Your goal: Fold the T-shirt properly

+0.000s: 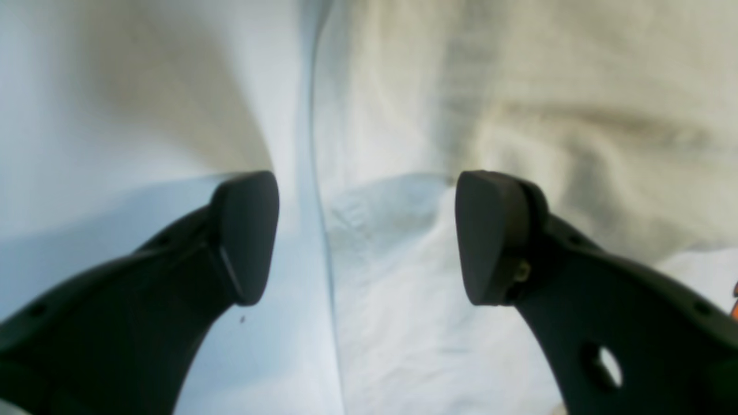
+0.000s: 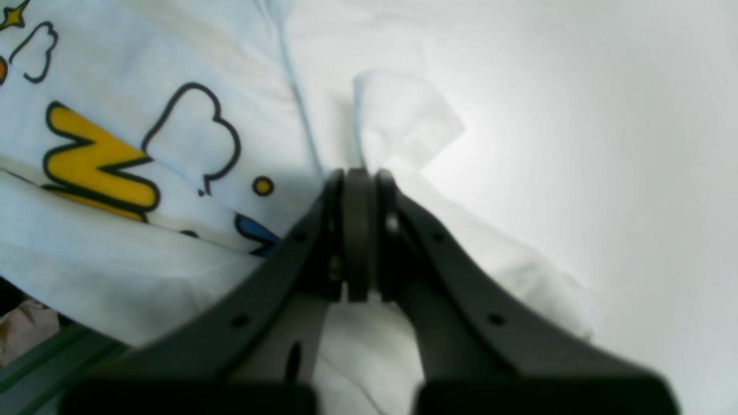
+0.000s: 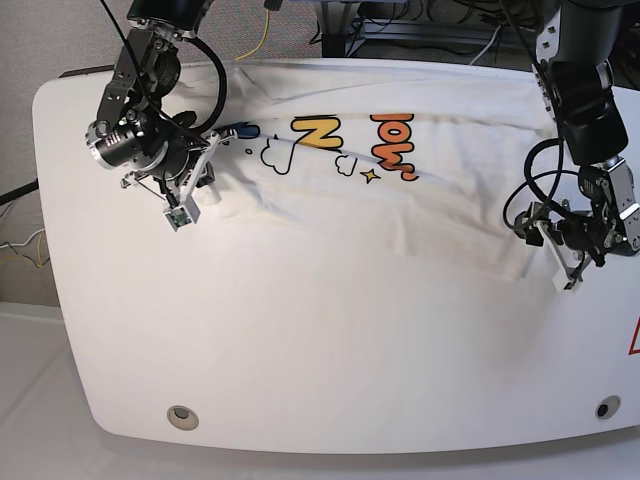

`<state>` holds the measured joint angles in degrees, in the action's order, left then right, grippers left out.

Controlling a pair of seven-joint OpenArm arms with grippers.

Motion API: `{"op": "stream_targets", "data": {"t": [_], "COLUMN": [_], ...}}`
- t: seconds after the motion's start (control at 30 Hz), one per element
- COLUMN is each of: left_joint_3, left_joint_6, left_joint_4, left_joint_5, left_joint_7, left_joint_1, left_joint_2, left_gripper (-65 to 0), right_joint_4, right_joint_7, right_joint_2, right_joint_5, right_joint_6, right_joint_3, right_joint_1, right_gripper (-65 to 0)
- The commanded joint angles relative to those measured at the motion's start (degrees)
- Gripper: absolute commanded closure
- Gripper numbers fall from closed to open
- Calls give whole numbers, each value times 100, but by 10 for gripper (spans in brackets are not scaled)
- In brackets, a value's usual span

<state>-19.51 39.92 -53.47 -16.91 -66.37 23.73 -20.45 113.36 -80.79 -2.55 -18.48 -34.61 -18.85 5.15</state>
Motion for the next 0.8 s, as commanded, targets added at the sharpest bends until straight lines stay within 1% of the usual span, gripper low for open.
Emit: {"op": "stream_targets", "data": {"t": [0.0, 0.1, 0.43, 0.57, 0.77], "left_joint_3": [3, 3, 3, 30, 250], "left_joint_6": [8, 8, 8, 8, 8], "left_joint_4": [42, 77, 68, 68, 68], "left_joint_5": [-90, -98, -107, -98, -107], "left_joint_7": [-49, -40, -40, -40, -40], "left_joint_1": [93, 93, 76, 76, 76], "left_joint_2": [-17, 18, 475, 581, 660], "left_gripper": [-454, -454, -454, -454, -454], "right_joint_4": [123, 123, 123, 123, 123], "right_joint_7": [79, 79, 79, 79, 79], "right_joint_2": [-40, -40, -145, -145, -145], "right_joint_5": [-73, -73, -55, -47, -47], "right_joint_6": [-25, -25, -16, -16, -16], "right_joint_3": [-9, -1, 439, 457, 457], "right_joint_1": [-62, -62, -62, -62, -62], "right_gripper": [0, 0, 0, 0, 0]}}
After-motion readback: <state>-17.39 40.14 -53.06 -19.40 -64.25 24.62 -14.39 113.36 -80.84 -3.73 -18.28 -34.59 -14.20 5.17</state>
